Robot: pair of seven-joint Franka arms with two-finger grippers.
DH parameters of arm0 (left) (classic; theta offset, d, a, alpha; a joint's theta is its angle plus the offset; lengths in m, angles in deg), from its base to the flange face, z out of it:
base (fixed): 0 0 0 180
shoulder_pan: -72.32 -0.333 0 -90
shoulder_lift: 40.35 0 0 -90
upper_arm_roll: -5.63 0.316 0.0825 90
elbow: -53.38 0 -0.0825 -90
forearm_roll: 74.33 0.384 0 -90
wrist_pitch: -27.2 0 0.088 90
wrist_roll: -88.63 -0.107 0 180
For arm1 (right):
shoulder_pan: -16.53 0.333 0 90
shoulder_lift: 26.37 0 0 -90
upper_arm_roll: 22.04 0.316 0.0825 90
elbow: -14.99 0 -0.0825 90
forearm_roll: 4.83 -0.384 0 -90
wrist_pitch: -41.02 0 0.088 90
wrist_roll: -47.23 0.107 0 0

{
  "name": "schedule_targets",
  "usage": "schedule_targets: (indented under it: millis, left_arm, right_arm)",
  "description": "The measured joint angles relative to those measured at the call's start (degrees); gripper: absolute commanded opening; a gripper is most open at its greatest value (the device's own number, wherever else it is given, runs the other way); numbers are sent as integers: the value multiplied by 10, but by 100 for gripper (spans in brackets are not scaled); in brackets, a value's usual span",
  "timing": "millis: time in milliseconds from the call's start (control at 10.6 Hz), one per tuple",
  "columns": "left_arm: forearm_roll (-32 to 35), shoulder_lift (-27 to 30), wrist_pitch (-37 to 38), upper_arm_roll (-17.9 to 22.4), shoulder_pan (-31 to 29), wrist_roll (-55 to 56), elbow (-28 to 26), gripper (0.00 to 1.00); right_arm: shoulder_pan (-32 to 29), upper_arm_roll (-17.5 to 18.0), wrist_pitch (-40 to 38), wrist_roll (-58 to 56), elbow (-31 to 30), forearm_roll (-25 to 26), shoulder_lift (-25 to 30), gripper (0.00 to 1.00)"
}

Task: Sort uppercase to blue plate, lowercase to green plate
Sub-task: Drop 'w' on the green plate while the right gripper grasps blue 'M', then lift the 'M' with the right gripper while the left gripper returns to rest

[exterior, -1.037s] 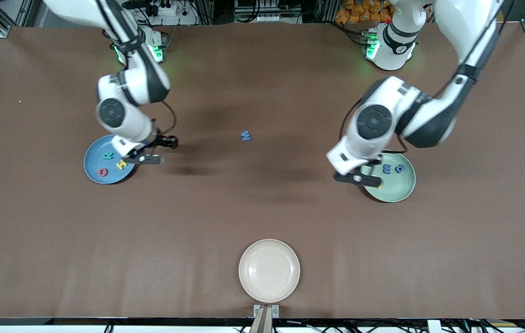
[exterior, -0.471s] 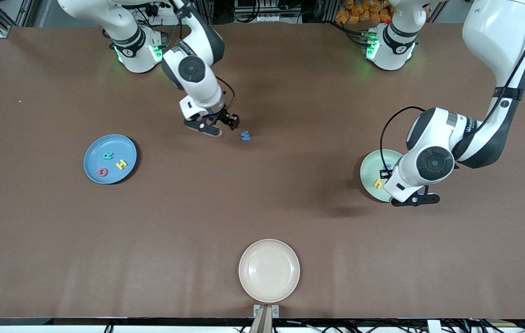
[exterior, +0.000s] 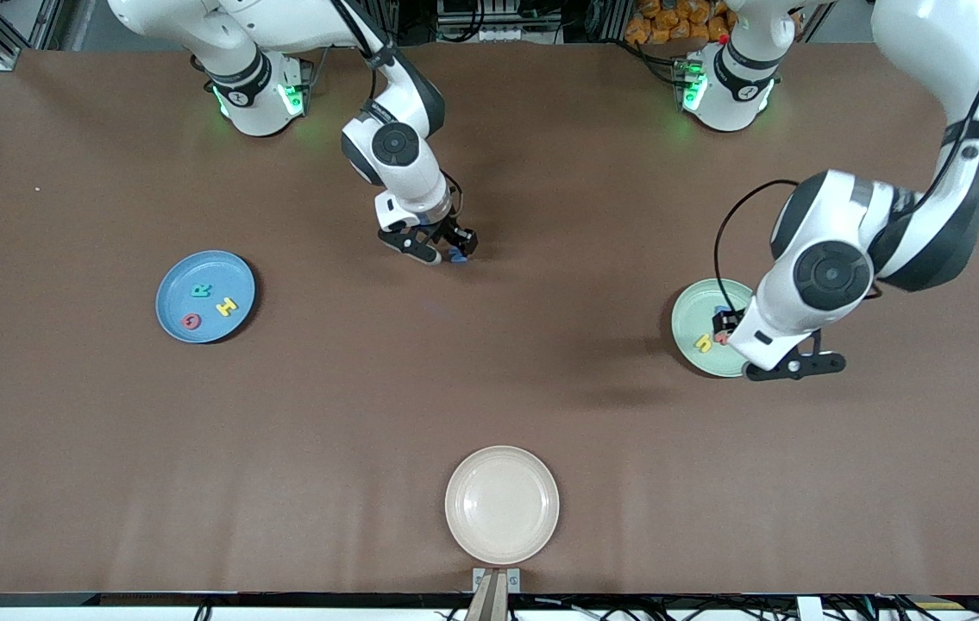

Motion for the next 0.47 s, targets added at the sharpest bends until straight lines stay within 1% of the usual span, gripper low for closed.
schedule_targets:
  millis: [189,471]
  left_arm:
    - [-7,64,35,-6,16,0,21,100]
    - [-51,160,61,2,30,0,22,100]
  right_arm:
    - [2,-1,-3,11,16,3,-7,69]
    - [2,-17,-7,22,18,26,-11,67]
